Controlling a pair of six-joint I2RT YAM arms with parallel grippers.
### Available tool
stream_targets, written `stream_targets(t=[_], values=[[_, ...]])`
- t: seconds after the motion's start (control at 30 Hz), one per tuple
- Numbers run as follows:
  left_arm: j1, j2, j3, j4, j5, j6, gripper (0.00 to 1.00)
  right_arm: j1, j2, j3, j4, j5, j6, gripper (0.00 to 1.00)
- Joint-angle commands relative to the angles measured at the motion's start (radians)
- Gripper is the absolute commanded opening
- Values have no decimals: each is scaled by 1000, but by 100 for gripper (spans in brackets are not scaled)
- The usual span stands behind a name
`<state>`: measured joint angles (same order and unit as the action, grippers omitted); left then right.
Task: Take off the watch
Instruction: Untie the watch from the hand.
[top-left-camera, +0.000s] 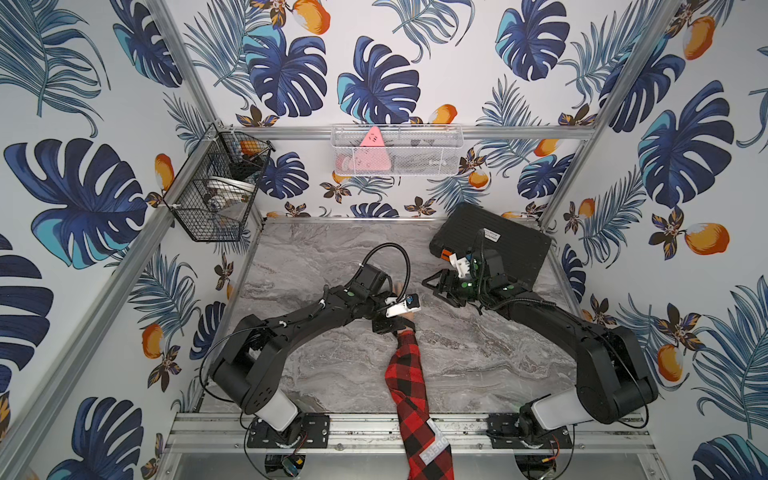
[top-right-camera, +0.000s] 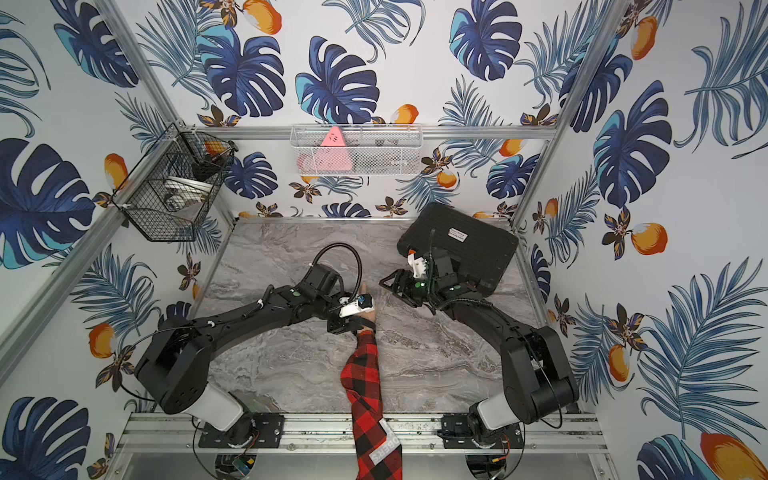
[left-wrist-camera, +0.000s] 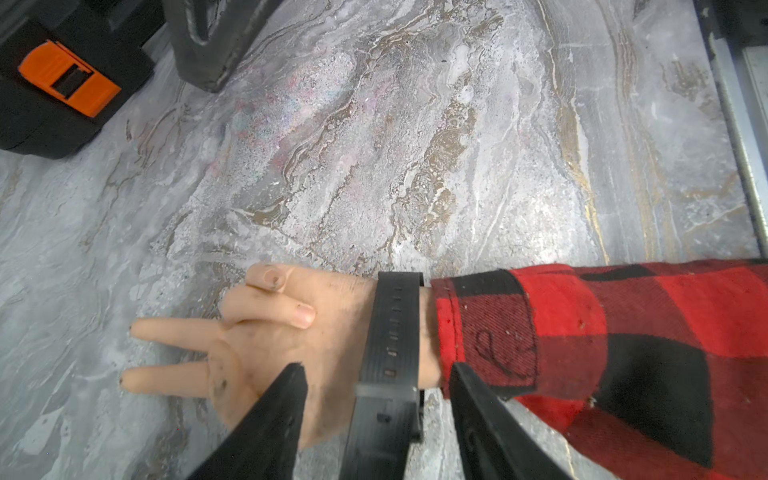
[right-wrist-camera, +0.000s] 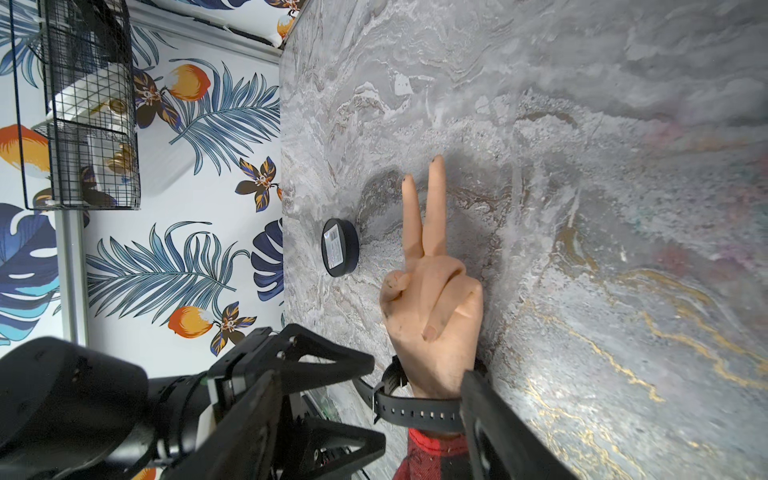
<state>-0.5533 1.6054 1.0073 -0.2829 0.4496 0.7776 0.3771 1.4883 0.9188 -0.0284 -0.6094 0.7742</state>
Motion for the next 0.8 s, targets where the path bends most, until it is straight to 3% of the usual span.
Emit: stream_targets(t=[0.0, 0.17, 0.33, 0.5, 0.77], values=[[0, 19, 0, 4, 5, 55, 58, 0, -12, 9, -45, 20, -17, 71], [1, -1, -56, 67, -20, 56, 54, 1, -16, 9, -52, 21, -23, 71], [1, 10, -51, 52, -19, 58, 42, 1, -14, 19, -58, 17, -28, 71], [0, -17, -80, 95, -58, 57, 38, 1, -19, 21, -52, 17, -28, 71], [0, -18, -71, 69, -16, 57, 26, 0, -18, 5, -33, 34, -91, 70]])
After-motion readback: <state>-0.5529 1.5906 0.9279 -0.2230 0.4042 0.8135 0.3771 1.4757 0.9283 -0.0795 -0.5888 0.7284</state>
